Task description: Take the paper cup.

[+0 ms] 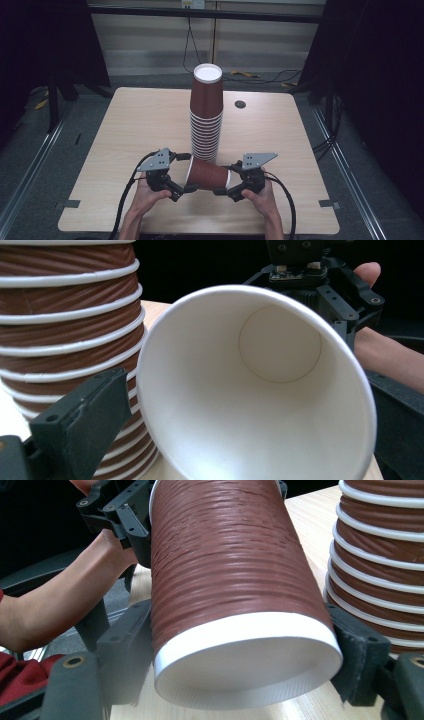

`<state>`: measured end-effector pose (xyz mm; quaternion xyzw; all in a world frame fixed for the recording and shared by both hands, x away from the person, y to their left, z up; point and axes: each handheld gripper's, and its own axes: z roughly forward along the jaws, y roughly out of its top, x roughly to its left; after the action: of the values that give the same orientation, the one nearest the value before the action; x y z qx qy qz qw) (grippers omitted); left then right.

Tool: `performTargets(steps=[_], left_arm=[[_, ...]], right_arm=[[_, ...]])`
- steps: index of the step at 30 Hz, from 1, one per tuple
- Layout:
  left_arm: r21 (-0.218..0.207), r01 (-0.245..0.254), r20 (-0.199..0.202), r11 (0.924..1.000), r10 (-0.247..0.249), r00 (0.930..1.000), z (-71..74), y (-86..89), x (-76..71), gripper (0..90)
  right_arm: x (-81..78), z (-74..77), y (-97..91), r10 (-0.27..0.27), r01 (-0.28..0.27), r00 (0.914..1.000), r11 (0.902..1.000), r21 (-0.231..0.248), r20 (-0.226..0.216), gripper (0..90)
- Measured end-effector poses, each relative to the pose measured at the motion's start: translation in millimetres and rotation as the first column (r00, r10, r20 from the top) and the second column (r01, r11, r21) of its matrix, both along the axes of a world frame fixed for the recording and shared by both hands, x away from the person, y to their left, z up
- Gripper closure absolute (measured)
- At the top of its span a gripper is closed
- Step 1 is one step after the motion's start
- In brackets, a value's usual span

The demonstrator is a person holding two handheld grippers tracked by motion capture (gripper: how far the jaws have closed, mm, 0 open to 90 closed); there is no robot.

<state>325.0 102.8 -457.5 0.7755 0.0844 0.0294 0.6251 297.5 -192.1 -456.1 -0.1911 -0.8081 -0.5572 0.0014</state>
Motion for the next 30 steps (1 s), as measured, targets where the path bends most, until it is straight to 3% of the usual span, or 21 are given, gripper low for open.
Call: performTargets(steps=[4,10,16,19,30], left_arm=[[0.005,0.013,0.006,0.9999,-0.013,0.9999,3.0,-3.6,0.4,0.0],[-0.013,0.046,-0.017,0.9989,-0.046,0.9988,0.0,-10.9,1.6,0.0],[-0.018,0.045,0.001,0.9988,-0.045,0.999,2.9,-11.1,1.0,0.0],[-0.034,0.051,-0.005,0.9981,-0.051,0.9987,3.1,-11.6,1.8,0.0],[-0.026,0.057,-0.009,0.998,-0.057,0.9983,4.5,-8.2,3.6,3.0]], right_arm=[[-0.4,0.3,0.7,0.009,-0.009,0.9999,1.0,0.004,0.006,23.4],[-1.2,1.0,2.0,0.014,-0.014,0.9998,0.9999,-0.003,0.013,23.4],[-0.8,1.0,1.9,0.021,-0.021,0.9997,0.9998,0.002,0.013,23.3],[-0.8,0.7,1.9,0.024,-0.024,0.9996,0.9997,0.003,0.017,23.2],[0.3,-1.2,2.7,0.022,-0.023,0.9996,0.9996,0.015,0.018,22.7]])
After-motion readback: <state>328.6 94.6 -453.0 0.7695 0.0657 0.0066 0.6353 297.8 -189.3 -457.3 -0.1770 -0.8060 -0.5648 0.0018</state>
